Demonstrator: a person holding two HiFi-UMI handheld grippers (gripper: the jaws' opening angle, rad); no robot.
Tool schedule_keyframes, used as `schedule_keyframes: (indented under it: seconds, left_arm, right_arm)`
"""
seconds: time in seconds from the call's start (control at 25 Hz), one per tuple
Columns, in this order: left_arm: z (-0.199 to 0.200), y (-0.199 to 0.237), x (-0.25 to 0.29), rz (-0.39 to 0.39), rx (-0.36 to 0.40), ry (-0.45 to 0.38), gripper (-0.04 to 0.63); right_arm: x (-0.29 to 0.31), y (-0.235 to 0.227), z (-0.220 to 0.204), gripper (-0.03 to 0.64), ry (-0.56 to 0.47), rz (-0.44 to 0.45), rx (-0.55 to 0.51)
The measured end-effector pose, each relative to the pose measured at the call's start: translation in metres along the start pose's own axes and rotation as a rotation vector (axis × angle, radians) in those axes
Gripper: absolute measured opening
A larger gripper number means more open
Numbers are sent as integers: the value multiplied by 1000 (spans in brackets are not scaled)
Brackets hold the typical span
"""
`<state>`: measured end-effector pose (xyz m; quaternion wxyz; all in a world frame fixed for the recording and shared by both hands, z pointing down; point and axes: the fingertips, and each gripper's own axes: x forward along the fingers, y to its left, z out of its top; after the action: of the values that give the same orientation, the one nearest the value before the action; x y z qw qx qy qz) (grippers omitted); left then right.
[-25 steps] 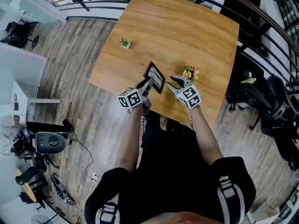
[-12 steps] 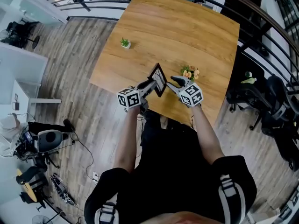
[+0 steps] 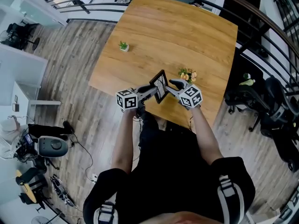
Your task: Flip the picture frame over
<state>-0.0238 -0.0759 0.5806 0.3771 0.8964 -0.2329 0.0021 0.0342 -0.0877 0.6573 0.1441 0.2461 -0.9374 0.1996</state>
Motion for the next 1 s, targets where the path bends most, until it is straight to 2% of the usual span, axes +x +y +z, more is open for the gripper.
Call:
schedule_keyframes:
  seconds: [0.2, 0.4, 0.52, 0.6, 0.76, 1.0]
  left_arm:
    - [-7, -10, 1, -87, 2, 63, 95]
    - [-11, -19, -5, -172, -5, 128, 95]
    - [-11, -20, -8, -200, -3, 143, 95]
    - [-11, -20, -8, -211, -2, 147, 95]
    - [-13, -16, -9, -218, -9, 133, 95]
    - [-8, 9, -9, -130, -44, 77, 94]
  right_arm:
    - [0, 1, -8, 186, 18, 33, 31]
    - [-5, 15, -13, 186, 12, 136, 91]
    - [-3, 22, -15, 146, 13, 196, 135]
    - [-3, 23, -17, 143, 13, 213, 155]
    - [-5, 20, -20, 116, -6, 215, 201]
    - [0, 12, -23, 100, -5, 141, 230]
